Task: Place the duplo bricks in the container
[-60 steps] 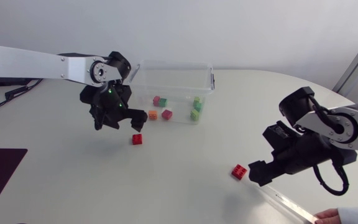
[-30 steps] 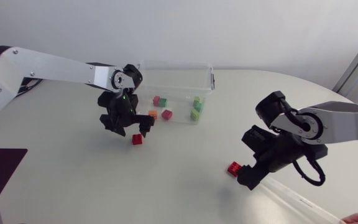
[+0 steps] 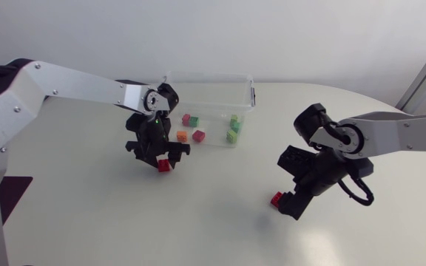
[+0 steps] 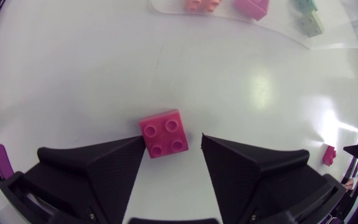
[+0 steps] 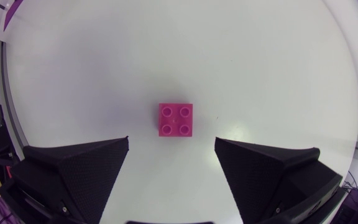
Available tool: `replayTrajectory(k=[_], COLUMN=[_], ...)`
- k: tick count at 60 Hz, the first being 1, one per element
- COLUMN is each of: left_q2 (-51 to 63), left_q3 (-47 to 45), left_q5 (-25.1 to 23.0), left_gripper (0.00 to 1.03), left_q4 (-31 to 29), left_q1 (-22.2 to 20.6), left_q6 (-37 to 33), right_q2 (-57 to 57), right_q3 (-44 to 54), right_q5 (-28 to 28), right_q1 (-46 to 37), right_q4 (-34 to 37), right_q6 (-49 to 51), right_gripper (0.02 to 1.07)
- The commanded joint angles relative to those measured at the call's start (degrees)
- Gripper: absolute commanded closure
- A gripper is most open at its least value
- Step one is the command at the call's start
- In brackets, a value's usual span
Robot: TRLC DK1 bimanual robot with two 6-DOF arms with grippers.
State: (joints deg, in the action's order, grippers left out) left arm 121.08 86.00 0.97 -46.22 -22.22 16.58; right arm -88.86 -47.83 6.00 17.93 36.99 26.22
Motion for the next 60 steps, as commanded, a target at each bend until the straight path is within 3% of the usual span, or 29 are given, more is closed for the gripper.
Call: replayTrajectory(k=[1, 14, 30, 37, 46, 51, 53, 60], left_q2=[2.0, -1.7, -10.4, -15.0, -20.1, -21.7, -21.9, -22.6], left_q3=[1.3, -2.5, -5.0, -5.3, -6.2, -6.2, -5.8, -4.3], left_q5=[0.3, 0.2, 0.3, 0.4, 0.4, 0.4, 0.4, 0.4], left_gripper=[0.57, 0.79, 0.81, 0.81, 0.81, 0.81, 0.81, 0.81], left_q4=[-0.7, 4.6, 8.4, 10.0, 15.8, 18.6, 19.0, 20.6], left_q1=[-0.4, 0.2, 0.5, 0.6, 0.9, 0.9, 1.0, 0.9], left_q6=[2.1, 2.3, 0.7, 0.2, -1.2, -1.9, -1.9, -2.0], right_q2=[-2.4, -5.3, -8.7, -9.0, -9.3, -9.5, -9.2, -7.2], right_q3=[-1.3, -2.0, -2.1, -1.6, -0.4, -0.2, -0.1, -0.1], right_q5=[0.3, 0.4, 0.6, 1.4, 1.8, 1.8, 2.0, 2.1], right_q1=[-0.2, -0.3, -0.4, -0.4, -0.4, -0.4, -0.6, -1.6], right_q4=[-0.3, -2.8, -6.2, -7.4, -9.3, -9.1, -9.6, -8.9], right_q6=[2.3, 2.4, 1.9, 1.6, 1.6, 1.5, 1.1, 0.7], right_gripper=[0.07, 0.12, 0.17, 0.36, 0.71, 0.76, 0.85, 0.86])
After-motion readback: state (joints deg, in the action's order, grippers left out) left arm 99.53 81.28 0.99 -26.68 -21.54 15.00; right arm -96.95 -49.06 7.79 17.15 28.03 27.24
